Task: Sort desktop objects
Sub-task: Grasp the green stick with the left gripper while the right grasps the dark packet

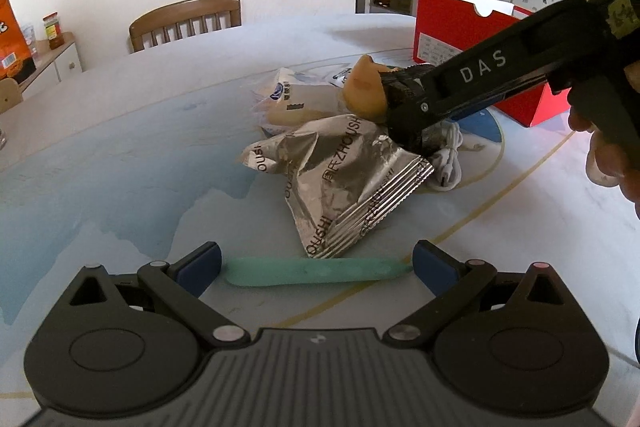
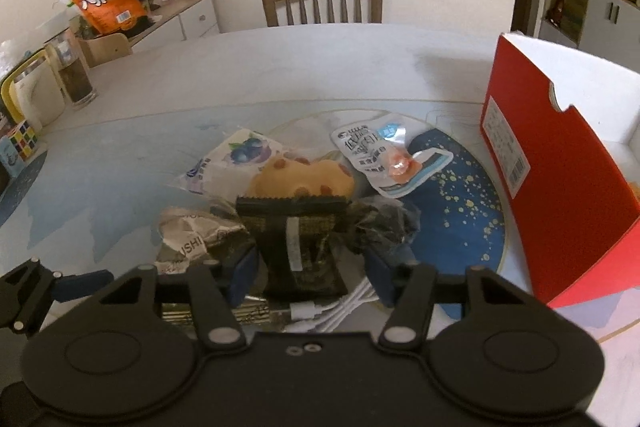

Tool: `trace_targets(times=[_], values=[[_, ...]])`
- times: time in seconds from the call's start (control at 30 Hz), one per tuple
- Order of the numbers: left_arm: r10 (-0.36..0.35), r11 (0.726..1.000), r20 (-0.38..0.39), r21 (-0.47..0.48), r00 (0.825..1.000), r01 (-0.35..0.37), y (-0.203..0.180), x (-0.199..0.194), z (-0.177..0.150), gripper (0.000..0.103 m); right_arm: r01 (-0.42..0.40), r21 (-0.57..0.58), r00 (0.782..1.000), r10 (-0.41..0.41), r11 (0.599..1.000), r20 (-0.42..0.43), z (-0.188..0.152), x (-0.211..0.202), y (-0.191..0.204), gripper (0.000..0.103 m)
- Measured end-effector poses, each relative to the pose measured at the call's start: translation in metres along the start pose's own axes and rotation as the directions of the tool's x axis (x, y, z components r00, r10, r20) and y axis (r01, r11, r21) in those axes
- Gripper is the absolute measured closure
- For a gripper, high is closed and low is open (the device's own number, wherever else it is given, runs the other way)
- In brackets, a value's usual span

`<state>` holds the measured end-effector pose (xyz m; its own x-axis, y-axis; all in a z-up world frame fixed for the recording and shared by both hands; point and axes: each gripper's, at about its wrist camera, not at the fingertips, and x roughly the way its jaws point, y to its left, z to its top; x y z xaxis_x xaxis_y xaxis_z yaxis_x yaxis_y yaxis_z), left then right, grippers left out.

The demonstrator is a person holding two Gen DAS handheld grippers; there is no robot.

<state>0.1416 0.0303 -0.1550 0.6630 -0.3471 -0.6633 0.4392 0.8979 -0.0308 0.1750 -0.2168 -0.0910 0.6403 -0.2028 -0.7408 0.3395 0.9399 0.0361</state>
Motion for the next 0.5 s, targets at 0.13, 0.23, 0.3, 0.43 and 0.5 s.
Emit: trace_targets(times=[0.13,0.23,0.3,0.43,0.5], values=[[-0.004,1.000,0.007,0.002,1.000,0.004,0.0004,-0.0007,-0.0018,0.001,0.003,-0.006,1.000,-0.003,1.000,-0.010,-0.0008,0.0027,0.0024,0.050],[0.001,1.000,0.012,-0.003,1.000,-0.001,0.0015,-0.0018,-0.0021,0.004,0.001,-0.011,1.000,-0.001,1.000,-0.014,-0.0008,0.0034,0.0051,0.057],[-0.001,1.000,0.011,-0.003,1.000,0.001,0.0018,-0.0020,-0.0018,0.004,-0.004,-0.015,1.000,0.003,1.000,-0.016,-0.0008,0.0036,0.0057,0.064],[-0.007,1.000,0.009,-0.005,1.000,0.007,0.0020,-0.0020,0.0000,0.005,0.004,-0.020,1.000,-0.004,1.000,-0.015,-0.0008,0.0020,0.0069,0.067],[-0.009,1.000,0.007,-0.012,1.000,0.009,0.0028,-0.0021,0.0009,0.005,0.008,-0.025,1.000,-0.008,1.000,-0.010,-0.0007,0.0003,0.0076,0.069]])
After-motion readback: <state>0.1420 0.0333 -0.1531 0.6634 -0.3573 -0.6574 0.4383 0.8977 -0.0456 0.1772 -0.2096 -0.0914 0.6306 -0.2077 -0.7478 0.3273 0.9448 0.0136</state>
